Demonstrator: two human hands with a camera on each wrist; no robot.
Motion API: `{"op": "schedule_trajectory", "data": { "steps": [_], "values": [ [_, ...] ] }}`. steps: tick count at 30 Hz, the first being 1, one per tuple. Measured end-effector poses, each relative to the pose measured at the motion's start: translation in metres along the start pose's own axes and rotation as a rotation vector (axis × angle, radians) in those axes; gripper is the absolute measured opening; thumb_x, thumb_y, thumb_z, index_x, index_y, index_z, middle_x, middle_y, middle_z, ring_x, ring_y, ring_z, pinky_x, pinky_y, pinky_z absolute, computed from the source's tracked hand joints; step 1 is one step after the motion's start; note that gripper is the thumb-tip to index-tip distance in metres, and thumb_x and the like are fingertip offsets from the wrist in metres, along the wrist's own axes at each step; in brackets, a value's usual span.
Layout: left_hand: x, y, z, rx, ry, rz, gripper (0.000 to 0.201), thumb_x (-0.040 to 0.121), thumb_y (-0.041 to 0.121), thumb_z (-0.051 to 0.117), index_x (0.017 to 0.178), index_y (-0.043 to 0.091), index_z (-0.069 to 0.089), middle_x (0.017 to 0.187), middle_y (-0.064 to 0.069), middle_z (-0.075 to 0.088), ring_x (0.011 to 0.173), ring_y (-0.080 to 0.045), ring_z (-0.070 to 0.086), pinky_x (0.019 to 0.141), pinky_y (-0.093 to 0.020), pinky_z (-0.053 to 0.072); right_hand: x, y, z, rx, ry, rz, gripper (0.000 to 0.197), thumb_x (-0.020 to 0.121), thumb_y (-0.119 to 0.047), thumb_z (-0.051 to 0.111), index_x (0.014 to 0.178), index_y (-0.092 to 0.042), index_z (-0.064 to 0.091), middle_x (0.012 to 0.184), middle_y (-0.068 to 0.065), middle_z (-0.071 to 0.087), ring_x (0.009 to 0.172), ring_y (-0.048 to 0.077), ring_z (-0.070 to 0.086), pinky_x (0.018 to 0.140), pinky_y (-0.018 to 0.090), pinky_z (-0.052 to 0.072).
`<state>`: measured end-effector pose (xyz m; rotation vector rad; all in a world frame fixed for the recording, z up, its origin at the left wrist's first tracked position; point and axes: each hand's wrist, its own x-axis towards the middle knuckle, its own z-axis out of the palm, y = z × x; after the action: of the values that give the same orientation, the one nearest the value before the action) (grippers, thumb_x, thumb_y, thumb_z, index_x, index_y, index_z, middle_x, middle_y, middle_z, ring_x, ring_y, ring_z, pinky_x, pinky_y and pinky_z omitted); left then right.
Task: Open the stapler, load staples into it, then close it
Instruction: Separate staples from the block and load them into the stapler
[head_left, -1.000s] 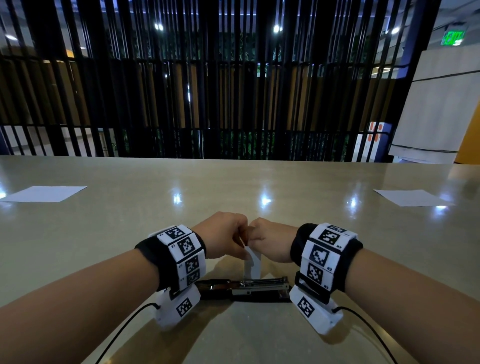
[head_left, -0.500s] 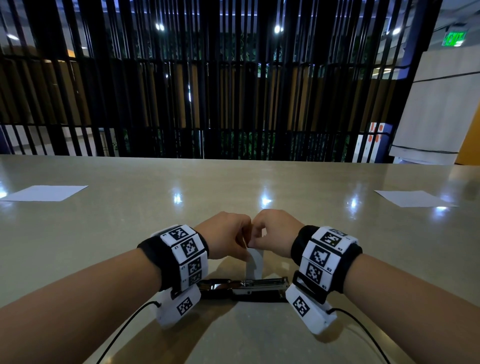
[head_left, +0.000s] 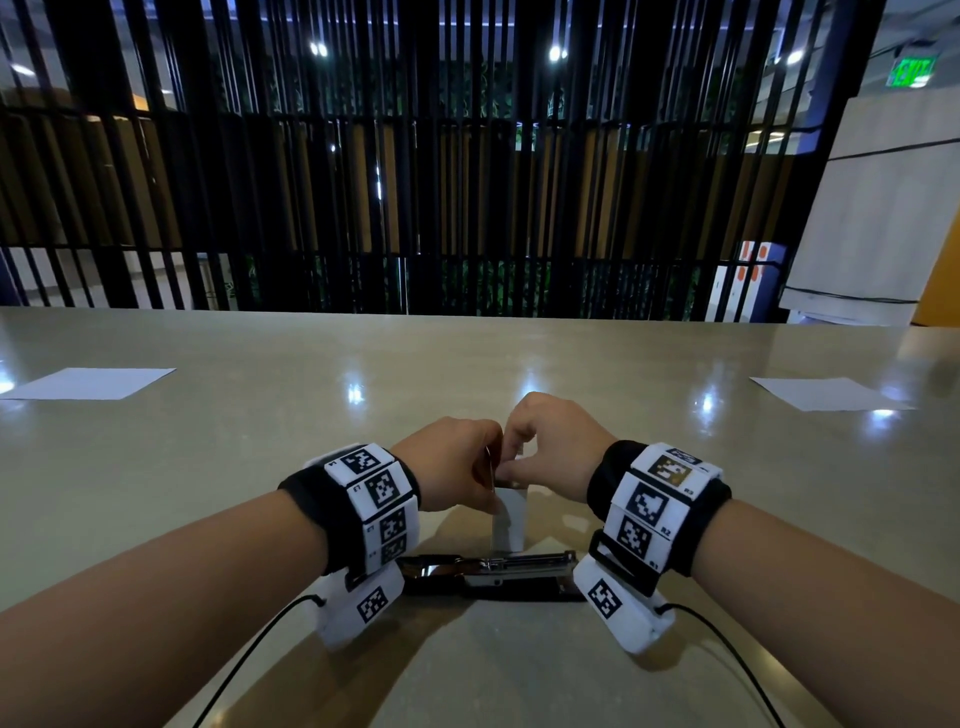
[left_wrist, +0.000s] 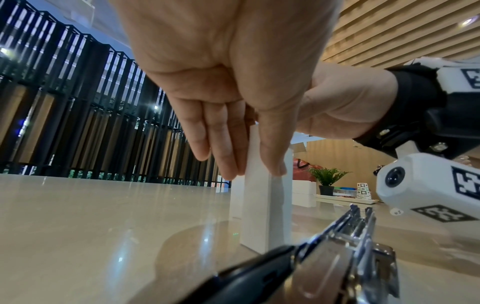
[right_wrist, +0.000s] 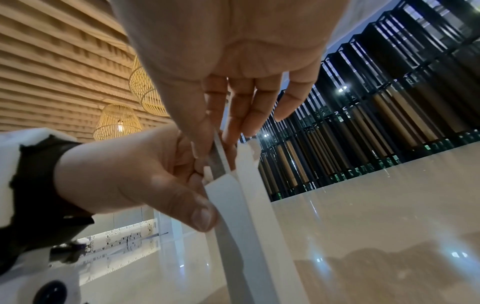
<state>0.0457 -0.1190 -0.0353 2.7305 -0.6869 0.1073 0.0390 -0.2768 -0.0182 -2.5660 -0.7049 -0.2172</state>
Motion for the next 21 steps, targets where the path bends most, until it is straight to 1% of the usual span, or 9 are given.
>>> {"op": "schedule_trajectory", "data": {
  "steps": [2,4,8,10,12,14,16,18,21],
  "values": [
    [0.001,0.0,0.0,0.025,0.009,0.0,0.04,0.07,0.032,0.08,0.1,0.018,0.058,0.09,0.006,0.068,0.072,-0.007,0.053,0.055,-0.009,0.036,0.001,0.001,-0.003,0.071,0.023,0.01,0.015,0.073,-0.019,0.077,0.066,-0.018,0.065,0.085,0.002,0.066,0.086,0.022,0.063,0.077,0.036,0.055],
    [0.001,-0.001,0.0,0.026,0.005,-0.008,0.039,0.07,0.031,0.08,0.099,0.018,0.057,0.094,0.004,0.069,0.073,-0.009,0.053,0.058,-0.015,0.039,0.001,0.003,-0.005,0.119,0.059,0.014,0.017,0.075,-0.015,0.076,0.066,-0.016,0.062,0.082,0.007,0.071,0.081,0.023,0.067,0.075,0.039,0.058],
    [0.0,-0.001,0.0,-0.022,-0.001,-0.021,0.039,0.071,0.028,0.08,0.097,0.02,0.052,0.088,0.004,0.068,0.076,-0.012,0.059,0.07,-0.025,0.05,0.001,0.007,-0.008,0.194,0.14,-0.02,0.031,0.082,-0.011,0.069,0.07,-0.03,0.048,0.074,0.0,0.061,0.068,0.017,0.06,0.065,0.03,0.054],
    [-0.002,0.001,0.0,-0.057,-0.002,-0.028,0.042,0.071,0.027,0.08,0.094,0.022,0.045,0.081,0.008,0.063,0.074,-0.013,0.06,0.071,-0.026,0.052,-0.001,0.009,-0.011,0.293,0.183,-0.012,0.034,0.086,-0.006,0.061,0.079,-0.034,0.043,0.082,0.01,0.062,0.073,0.024,0.068,0.07,0.037,0.056],
    [-0.003,0.002,0.0,-0.085,0.004,-0.04,0.044,0.07,0.027,0.081,0.091,0.021,0.042,0.076,0.012,0.059,0.069,-0.01,0.059,0.068,-0.026,0.052,-0.004,0.011,-0.015,0.403,0.197,0.048,0.031,0.09,0.0,0.048,0.085,-0.03,0.044,0.081,0.011,0.056,0.072,0.027,0.071,0.071,0.043,0.057],
    [-0.004,0.001,0.001,-0.1,0.009,-0.05,0.043,0.07,0.027,0.082,0.084,0.023,0.041,0.073,0.012,0.058,0.067,-0.008,0.058,0.064,-0.025,0.05,-0.009,0.014,-0.019,0.382,0.146,0.134,0.024,0.091,0.001,0.038,0.087,-0.02,0.048,0.072,0.006,0.051,0.062,0.022,0.064,0.07,0.044,0.057],
    [-0.004,0.0,0.001,-0.087,0.007,-0.054,0.042,0.069,0.027,0.082,0.076,0.026,0.04,0.073,0.011,0.057,0.067,-0.008,0.056,0.06,-0.023,0.048,-0.015,0.018,-0.018,0.211,-0.007,0.207,0.029,0.092,-0.002,0.033,0.08,-0.021,0.052,0.07,0.001,0.05,0.06,0.017,0.053,0.066,0.038,0.052],
    [-0.003,-0.001,0.002,-0.057,0.001,-0.046,0.04,0.07,0.028,0.08,0.073,0.027,0.04,0.072,0.012,0.055,0.064,-0.006,0.052,0.057,-0.021,0.043,-0.019,0.018,-0.013,0.047,-0.156,0.218,0.034,0.093,-0.003,0.032,0.081,-0.025,0.055,0.081,-0.004,0.051,0.068,0.014,0.05,0.069,0.031,0.046],
    [-0.002,-0.001,0.002,-0.06,-0.007,-0.032,0.036,0.072,0.026,0.079,0.071,0.029,0.044,0.071,0.012,0.055,0.066,-0.008,0.054,0.062,-0.023,0.046,-0.021,0.017,-0.006,-0.016,-0.218,0.17,0.032,0.093,-0.006,0.035,0.09,-0.027,0.06,0.101,-0.005,0.049,0.09,0.015,0.05,0.082,0.029,0.043]
  ]
}}
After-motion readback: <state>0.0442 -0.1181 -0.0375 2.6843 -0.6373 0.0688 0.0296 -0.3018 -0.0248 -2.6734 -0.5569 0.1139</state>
